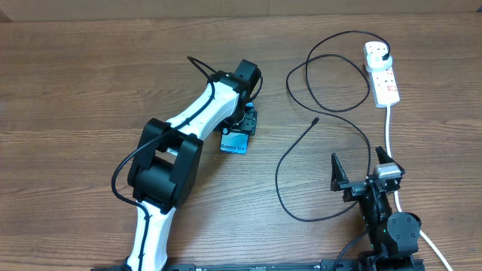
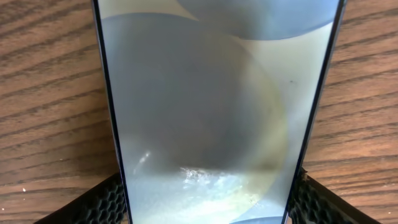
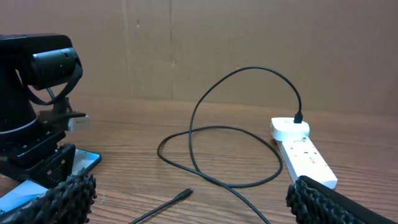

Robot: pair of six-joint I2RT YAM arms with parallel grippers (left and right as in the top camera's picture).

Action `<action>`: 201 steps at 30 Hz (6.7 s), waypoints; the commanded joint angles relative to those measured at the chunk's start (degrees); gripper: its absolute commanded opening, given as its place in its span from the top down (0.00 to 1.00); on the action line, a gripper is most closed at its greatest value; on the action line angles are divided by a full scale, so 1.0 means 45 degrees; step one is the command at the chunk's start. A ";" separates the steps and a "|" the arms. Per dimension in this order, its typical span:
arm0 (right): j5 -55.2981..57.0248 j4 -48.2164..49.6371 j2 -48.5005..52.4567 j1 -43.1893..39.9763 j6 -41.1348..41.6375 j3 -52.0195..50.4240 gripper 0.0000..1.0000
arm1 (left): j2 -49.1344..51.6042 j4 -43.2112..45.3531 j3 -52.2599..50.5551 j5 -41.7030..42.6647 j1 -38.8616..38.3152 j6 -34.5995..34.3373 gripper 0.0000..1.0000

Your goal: Plug charger to phone and switch on socket

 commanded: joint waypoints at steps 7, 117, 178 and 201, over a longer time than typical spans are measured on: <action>0.0117 0.0073 -0.0005 0.0049 0.0078 -0.0131 0.00 | 0.1073 -0.2380 0.1617 -0.0427 0.0525 0.0194 0.32; -1.2371 0.3536 -0.0005 0.0058 0.2822 -0.0131 0.00 | 0.1073 -0.3521 0.5280 2.0351 0.5552 -0.4765 0.41; 0.1880 -0.5960 1.8034 0.7193 0.7159 1.7796 0.00 | 0.1073 -0.3526 0.5280 1.9482 0.5333 -0.4673 0.41; 0.3390 -0.6960 1.9632 0.7393 0.8043 1.7796 0.24 | 0.1073 -0.3478 0.5280 1.6752 0.3954 -0.5343 0.42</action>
